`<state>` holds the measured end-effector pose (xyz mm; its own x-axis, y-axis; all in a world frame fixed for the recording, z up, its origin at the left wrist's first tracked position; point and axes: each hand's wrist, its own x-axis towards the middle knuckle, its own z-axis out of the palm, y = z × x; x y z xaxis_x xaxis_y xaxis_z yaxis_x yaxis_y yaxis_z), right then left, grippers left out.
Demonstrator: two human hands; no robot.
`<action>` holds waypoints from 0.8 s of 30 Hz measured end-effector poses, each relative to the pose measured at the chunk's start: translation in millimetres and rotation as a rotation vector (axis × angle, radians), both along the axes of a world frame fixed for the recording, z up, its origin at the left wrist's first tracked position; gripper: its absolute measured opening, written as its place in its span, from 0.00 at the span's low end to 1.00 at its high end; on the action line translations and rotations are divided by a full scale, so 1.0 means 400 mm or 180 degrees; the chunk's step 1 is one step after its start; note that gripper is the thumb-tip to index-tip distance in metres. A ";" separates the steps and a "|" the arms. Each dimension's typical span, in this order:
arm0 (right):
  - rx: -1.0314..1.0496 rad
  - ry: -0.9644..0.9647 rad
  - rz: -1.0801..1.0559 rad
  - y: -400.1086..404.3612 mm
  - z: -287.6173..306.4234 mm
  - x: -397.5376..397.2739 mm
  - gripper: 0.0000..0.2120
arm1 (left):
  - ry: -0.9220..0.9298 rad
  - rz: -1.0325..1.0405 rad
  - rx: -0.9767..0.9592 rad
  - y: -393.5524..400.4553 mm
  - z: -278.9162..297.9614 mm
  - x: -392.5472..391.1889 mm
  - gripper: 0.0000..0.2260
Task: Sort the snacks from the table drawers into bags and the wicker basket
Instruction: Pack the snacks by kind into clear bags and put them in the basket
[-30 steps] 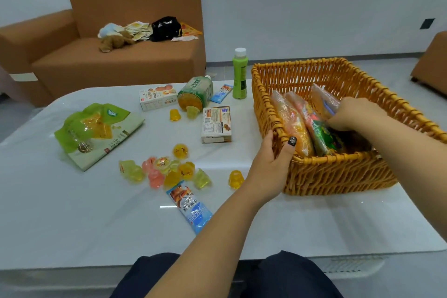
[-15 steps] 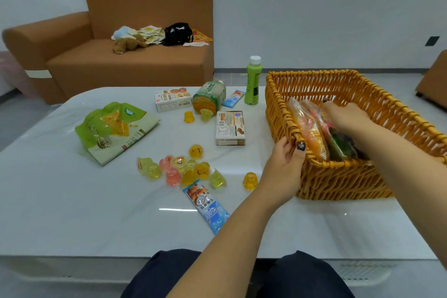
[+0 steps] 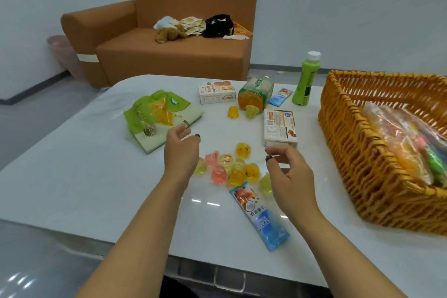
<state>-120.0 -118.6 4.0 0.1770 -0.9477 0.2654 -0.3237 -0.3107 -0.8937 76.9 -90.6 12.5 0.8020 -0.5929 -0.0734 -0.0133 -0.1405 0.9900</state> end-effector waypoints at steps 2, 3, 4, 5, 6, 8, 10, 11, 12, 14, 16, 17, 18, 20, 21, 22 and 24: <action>-0.0080 0.0365 0.0068 -0.047 -0.035 0.036 0.10 | -0.0346 0.0335 0.0173 0.004 -0.020 0.099 0.20; -0.0091 0.0558 0.0072 -0.065 -0.053 0.052 0.11 | -0.0504 0.0518 0.0311 0.010 -0.034 0.144 0.20; -0.0101 0.0710 0.0098 -0.079 -0.072 0.066 0.12 | -0.0627 0.0698 0.0432 0.015 -0.050 0.190 0.21; -0.0139 0.0830 0.0159 -0.089 -0.086 0.079 0.13 | -0.0721 0.0878 0.0510 0.018 -0.066 0.236 0.21; -0.0217 0.0944 0.0234 -0.097 -0.096 0.091 0.14 | -0.0807 0.1048 0.0529 0.017 -0.081 0.281 0.21; -0.0440 0.1370 0.0385 -0.110 -0.108 0.123 0.17 | -0.1071 0.1250 0.0460 0.012 -0.110 0.360 0.21; -0.0825 0.1876 0.0465 -0.113 -0.100 0.168 0.22 | -0.1426 0.1297 0.0439 0.004 -0.145 0.432 0.21; -0.1135 0.1999 0.0517 -0.109 -0.094 0.194 0.23 | -0.1553 0.1296 0.0545 0.000 -0.162 0.467 0.21; -0.1461 0.2009 0.0590 -0.101 -0.093 0.223 0.23 | -0.1631 0.1282 0.0721 -0.008 -0.179 0.499 0.20; -0.1890 0.1843 0.0774 -0.064 -0.105 0.282 0.22 | -0.1852 0.1201 0.1460 -0.040 -0.205 0.561 0.20; -0.2128 0.1749 0.0990 -0.017 -0.142 0.340 0.21 | -0.2513 0.0877 0.2227 -0.085 -0.213 0.610 0.16; -0.2197 0.1754 0.1107 0.001 -0.168 0.362 0.21 | -0.2835 0.0669 0.2363 -0.104 -0.214 0.631 0.13; -0.2204 0.1717 0.1238 0.014 -0.195 0.382 0.22 | -0.3130 0.0525 0.2463 -0.122 -0.219 0.659 0.12; -0.2176 0.1550 0.1357 0.012 -0.231 0.399 0.20 | -0.3252 0.0435 0.2721 -0.153 -0.222 0.712 0.13; -0.2166 0.1421 0.1346 0.004 -0.239 0.402 0.18 | -0.3178 0.0412 0.2859 -0.163 -0.221 0.736 0.14; -0.2192 0.1310 0.1323 -0.003 -0.243 0.402 0.16 | -0.3146 0.0353 0.2987 -0.173 -0.223 0.754 0.16; -0.2297 0.1231 0.1285 -0.009 -0.246 0.401 0.14 | -0.3184 0.0223 0.3122 -0.184 -0.222 0.769 0.19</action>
